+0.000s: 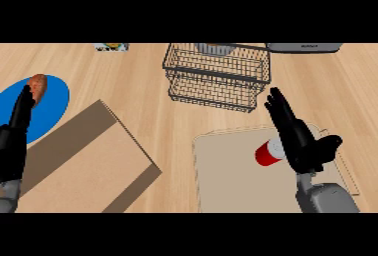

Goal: Pick the can from the tray and place it in the tiered basket

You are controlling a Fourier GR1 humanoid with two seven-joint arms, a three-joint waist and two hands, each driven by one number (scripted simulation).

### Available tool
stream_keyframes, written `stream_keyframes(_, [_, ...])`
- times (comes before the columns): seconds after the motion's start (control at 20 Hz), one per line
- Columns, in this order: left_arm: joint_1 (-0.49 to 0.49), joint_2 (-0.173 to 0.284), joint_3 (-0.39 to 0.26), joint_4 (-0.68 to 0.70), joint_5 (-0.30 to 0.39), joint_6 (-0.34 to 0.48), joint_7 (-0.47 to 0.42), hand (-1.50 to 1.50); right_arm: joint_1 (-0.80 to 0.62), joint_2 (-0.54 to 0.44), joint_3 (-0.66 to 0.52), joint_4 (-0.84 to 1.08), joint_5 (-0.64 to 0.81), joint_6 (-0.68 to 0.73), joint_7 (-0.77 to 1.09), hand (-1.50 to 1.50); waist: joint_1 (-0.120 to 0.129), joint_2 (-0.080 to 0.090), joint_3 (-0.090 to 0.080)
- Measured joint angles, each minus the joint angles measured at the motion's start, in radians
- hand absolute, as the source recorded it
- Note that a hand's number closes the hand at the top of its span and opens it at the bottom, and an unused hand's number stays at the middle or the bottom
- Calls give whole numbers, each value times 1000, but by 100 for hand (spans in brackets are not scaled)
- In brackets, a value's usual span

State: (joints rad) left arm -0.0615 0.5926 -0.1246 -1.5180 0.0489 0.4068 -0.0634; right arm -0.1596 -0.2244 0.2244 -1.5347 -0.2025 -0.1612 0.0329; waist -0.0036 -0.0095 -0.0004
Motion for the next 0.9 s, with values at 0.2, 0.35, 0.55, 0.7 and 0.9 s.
stream_keyframes(0.2, [36, -64, -19, 7, 25, 2, 35, 0, 2, -66, -77, -77, 51, -57, -23, 150, -8, 1, 1])
stream_keyframes(0.35, [64, -85, 13, 7, 49, 20, 46, 0, 4, -153, -184, -77, 118, -134, -36, -150, -36, -2, 8])
stream_keyframes(0.55, [109, -102, 46, -12, 79, 25, 56, 0, 43, -109, -352, -57, 113, -337, -15, -150, -69, -8, 22])
stream_keyframes(0.7, [109, -118, 56, -10, 95, 11, 50, 0, 80, -61, -405, -97, 103, -414, -54, -150, -66, -11, 25])
stream_keyframes(0.9, [106, -137, 62, -9, 95, 9, 50, 0, 162, -54, -398, -190, 100, -406, -54, -150, -63, -15, 25])
